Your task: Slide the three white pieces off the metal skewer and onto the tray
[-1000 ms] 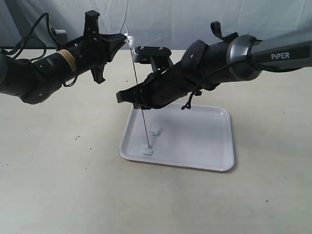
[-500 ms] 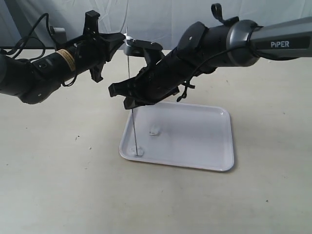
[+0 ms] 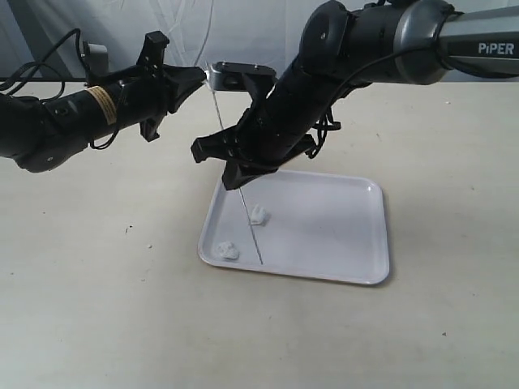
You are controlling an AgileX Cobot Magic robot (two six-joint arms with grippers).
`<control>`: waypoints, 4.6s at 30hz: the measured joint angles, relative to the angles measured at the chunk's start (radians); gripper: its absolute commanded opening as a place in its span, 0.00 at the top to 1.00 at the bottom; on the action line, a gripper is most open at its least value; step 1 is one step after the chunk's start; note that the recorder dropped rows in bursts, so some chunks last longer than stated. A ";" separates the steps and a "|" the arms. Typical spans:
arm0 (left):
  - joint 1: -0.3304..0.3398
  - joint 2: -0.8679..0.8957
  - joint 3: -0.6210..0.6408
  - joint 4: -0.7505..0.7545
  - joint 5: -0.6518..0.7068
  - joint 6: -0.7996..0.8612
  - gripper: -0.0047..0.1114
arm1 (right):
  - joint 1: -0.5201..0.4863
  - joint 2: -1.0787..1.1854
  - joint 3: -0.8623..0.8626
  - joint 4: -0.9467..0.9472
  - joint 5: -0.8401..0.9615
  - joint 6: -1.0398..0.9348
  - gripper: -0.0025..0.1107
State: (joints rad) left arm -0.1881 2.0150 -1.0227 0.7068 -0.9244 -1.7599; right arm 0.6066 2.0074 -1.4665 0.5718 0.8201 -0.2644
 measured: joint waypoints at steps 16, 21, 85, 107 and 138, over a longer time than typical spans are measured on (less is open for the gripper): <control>0.000 0.000 0.007 -0.300 0.113 0.174 0.96 | 0.000 -0.002 -0.006 0.041 0.187 0.044 0.98; 0.000 0.000 0.007 -0.344 0.116 0.192 0.96 | 0.004 -0.002 -0.006 0.021 0.232 0.044 0.98; -0.025 0.000 -0.011 0.191 0.083 -0.037 0.96 | 0.014 -0.017 0.011 -0.195 0.125 0.084 0.93; -0.078 0.000 -0.011 0.316 0.077 -0.187 0.95 | 0.014 -0.017 0.011 -0.167 -0.023 0.081 0.98; 0.009 0.000 -0.011 0.304 0.117 -0.146 0.75 | 0.014 -0.025 0.011 -0.223 -0.008 0.111 0.98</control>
State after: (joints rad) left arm -0.1790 2.0150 -1.0337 1.0107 -0.8073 -1.9063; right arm 0.6204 1.9828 -1.4554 0.3491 0.8122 -0.1537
